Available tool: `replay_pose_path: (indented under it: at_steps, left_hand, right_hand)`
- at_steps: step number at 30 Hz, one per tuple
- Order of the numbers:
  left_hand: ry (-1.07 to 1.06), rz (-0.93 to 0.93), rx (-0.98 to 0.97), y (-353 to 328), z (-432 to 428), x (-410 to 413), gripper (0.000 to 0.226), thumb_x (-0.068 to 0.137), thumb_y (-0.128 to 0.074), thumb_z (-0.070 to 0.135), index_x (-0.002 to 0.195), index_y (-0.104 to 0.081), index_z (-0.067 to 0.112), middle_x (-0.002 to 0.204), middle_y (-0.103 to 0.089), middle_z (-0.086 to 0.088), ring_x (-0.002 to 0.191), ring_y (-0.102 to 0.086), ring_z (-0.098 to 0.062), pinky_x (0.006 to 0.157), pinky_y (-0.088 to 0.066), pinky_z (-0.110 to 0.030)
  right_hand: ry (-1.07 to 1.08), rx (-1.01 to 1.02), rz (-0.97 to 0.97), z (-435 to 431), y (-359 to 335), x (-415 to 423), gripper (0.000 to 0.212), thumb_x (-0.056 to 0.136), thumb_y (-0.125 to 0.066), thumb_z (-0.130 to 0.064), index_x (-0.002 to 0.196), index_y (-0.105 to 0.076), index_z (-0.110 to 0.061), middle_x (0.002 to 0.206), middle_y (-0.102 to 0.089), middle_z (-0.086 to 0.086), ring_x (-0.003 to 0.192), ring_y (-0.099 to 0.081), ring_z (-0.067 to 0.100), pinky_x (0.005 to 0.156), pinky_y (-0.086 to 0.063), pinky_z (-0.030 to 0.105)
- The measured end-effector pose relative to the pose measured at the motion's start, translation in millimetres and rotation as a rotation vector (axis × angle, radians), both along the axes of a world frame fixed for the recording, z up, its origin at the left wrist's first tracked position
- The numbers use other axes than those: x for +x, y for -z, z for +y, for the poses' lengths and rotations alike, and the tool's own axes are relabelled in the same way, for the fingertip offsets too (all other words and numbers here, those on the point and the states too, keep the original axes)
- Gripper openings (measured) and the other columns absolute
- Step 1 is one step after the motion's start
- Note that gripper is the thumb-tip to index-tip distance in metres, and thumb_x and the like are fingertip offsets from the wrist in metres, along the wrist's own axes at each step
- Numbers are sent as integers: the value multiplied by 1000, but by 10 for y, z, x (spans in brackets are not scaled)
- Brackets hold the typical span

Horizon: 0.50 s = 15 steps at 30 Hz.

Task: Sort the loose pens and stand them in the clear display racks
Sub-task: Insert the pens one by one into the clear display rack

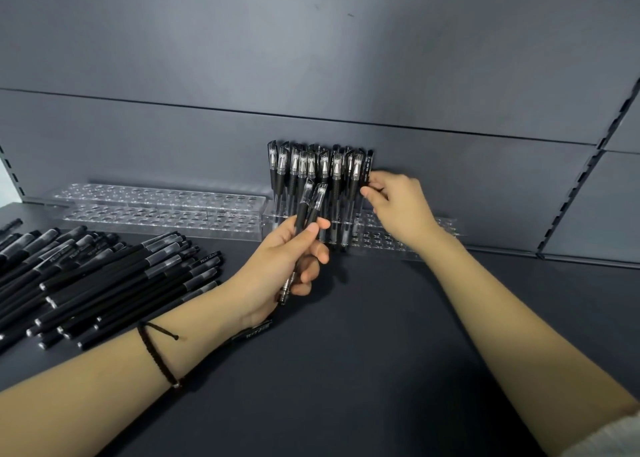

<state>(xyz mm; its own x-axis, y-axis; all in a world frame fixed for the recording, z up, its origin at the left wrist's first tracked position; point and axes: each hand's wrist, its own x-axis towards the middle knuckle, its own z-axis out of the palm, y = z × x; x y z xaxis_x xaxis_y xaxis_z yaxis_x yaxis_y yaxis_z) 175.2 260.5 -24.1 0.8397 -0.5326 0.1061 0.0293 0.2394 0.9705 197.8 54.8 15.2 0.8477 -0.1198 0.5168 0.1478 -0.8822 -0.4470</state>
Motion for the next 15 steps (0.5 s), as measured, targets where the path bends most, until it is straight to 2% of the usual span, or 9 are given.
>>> replay_pose_path:
  at_steps: [2, 5, 6, 8, 10, 12, 15]
  left_hand:
    - [0, 5, 5, -3, 3, -2, 21, 103, -43, 25, 117, -55, 16, 66, -57, 1, 45, -37, -9, 39, -26, -17]
    - [18, 3, 26, -8, 10, -3, 23, 101, -45, 30, 118, -55, 19, 64, -55, 1, 44, -34, -8, 38, -24, -17]
    - [30, -3, 42, -12, 9, -6, 24, 100, -46, 33, 119, -55, 21, 62, -51, 1, 43, -31, -8, 38, -22, -17]
    - [50, -8, 71, -19, 1, -20, 29, 99, -45, 37, 123, -50, 22, 57, -39, 3, 42, -23, -7, 38, -18, -17]
    - [65, 5, 73, -21, -12, -35, 25, 100, -44, 39, 112, -44, 17, 56, -34, 3, 42, -21, -7, 38, -16, -17]
    - [90, 23, 52, -19, -17, -44, 23, 101, -42, 38, 94, -35, 17, 56, -36, 2, 41, -21, -7, 38, -16, -17]
    - [127, 29, -7, -21, -6, -52, 24, 100, -42, 36, 88, -31, 18, 59, -40, 1, 43, -23, -7, 38, -19, -16]
  right_hand:
    - [-7, -5, 37, -30, -19, 18, 26, 96, -58, -17, 96, -62, 8, 98, -69, 23, 81, -66, 35, 85, -53, 38]
    - [-2, 13, 178, -81, -193, -40, 21, 94, -61, -14, 106, -68, 2, 108, -70, 10, 73, -62, 13, 77, -46, 19]
    - [10, 0, 248, -104, -281, -81, 18, 92, -63, -14, 103, -70, -2, 103, -71, 4, 67, -57, 7, 69, -44, 14]
    - [-5, -10, 430, -104, -446, -203, 15, 91, -65, -21, 93, -73, -8, 76, -71, -6, 55, -50, 4, 50, -39, 11]
    - [-135, 14, 567, 3, -568, -351, 20, 91, -66, -31, 87, -73, -12, 55, -65, -12, 48, -47, 4, 45, -37, 15]
    - [-304, 76, 588, 175, -599, -425, 25, 90, -66, -35, 85, -73, -12, 50, -61, -13, 45, -47, 2, 46, -37, 18]
    - [-404, 239, 498, 344, -530, -398, 25, 88, -69, -32, 84, -73, -7, 52, -60, -8, 50, -49, 5, 44, -37, 17]
